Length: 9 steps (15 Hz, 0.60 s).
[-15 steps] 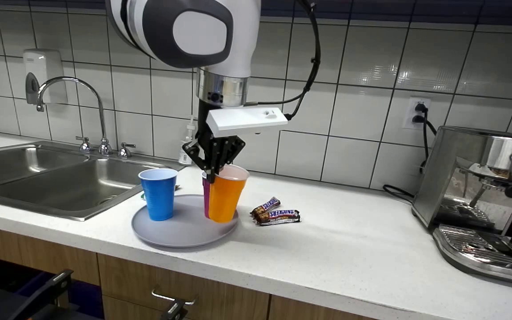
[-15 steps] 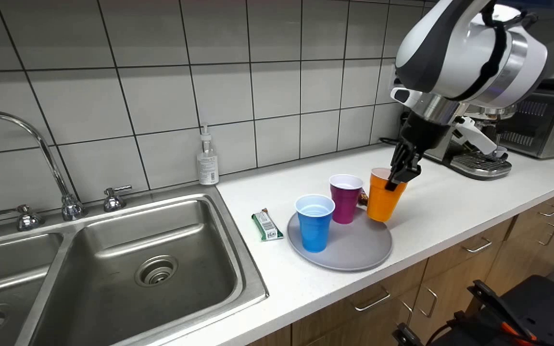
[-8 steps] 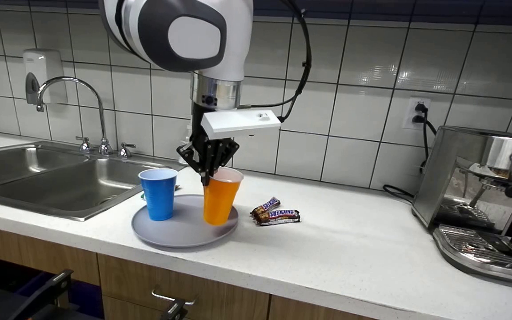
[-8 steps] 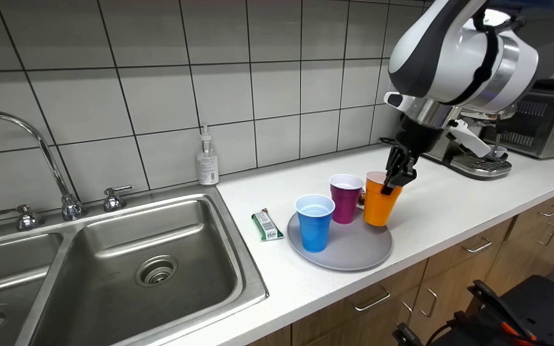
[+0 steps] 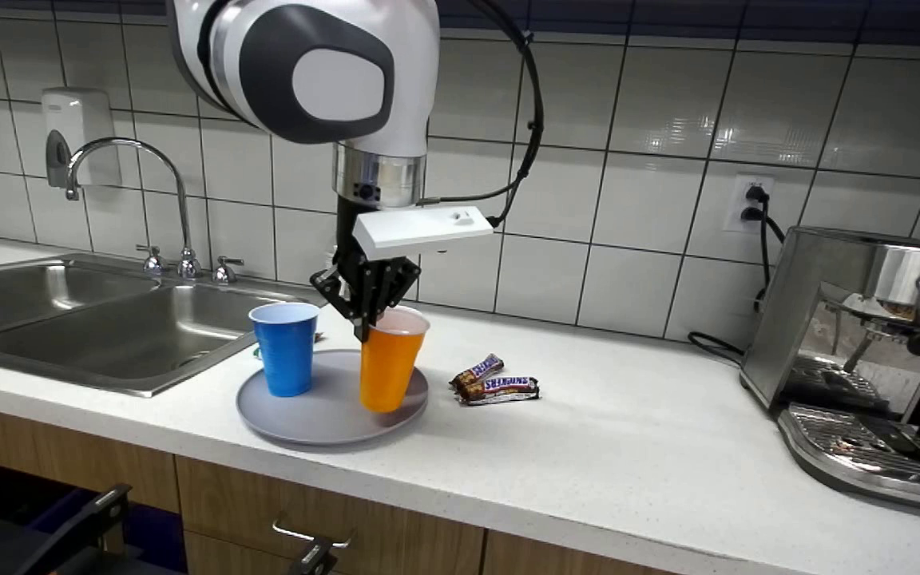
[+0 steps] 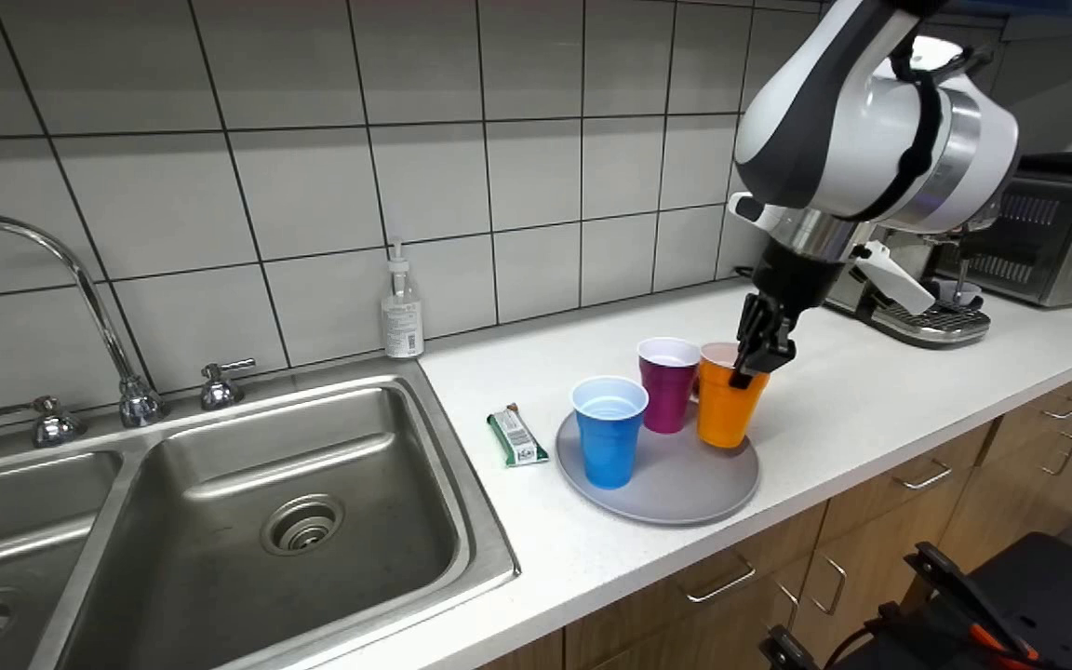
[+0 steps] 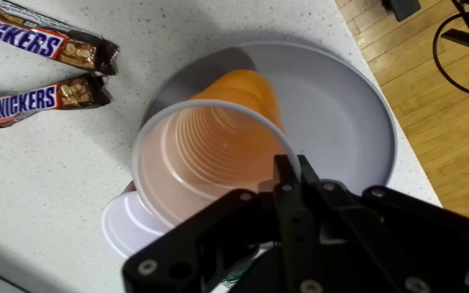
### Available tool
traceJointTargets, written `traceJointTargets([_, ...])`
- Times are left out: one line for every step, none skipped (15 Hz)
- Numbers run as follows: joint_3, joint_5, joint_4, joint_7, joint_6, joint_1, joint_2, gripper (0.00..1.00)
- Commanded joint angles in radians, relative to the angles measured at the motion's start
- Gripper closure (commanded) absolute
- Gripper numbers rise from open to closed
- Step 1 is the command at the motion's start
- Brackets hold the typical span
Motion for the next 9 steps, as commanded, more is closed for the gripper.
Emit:
traceJointTargets([0.018,0.045,0.000,-0.042,0.046,0.011,0.026,0.99])
traceJointTargets([0.018,0.048,0.000,-0.046,0.053,0.016,0.033,0.99])
traceJointTargets([0.017,0.051,0.000,-0.048,0.058,0.019,0.039,0.99])
traceJointTargets([0.016,0.054,0.000,-0.051,0.063,0.021,0.044,0.99])
traceJointTargets([0.015,0.058,0.000,-0.053,0.068,0.024,0.047,0.99])
traceJointTargets([0.014,0.064,0.000,-0.059,0.073,0.027,0.052,0.99])
traceJointTargets([0.014,0.070,0.000,-0.066,0.076,0.029,0.056,0.99])
traceJointTargets([0.014,0.080,0.000,-0.077,0.081,0.031,0.059,0.99])
traceJointTargets([0.014,0.088,0.000,-0.086,0.085,0.032,0.063,0.99])
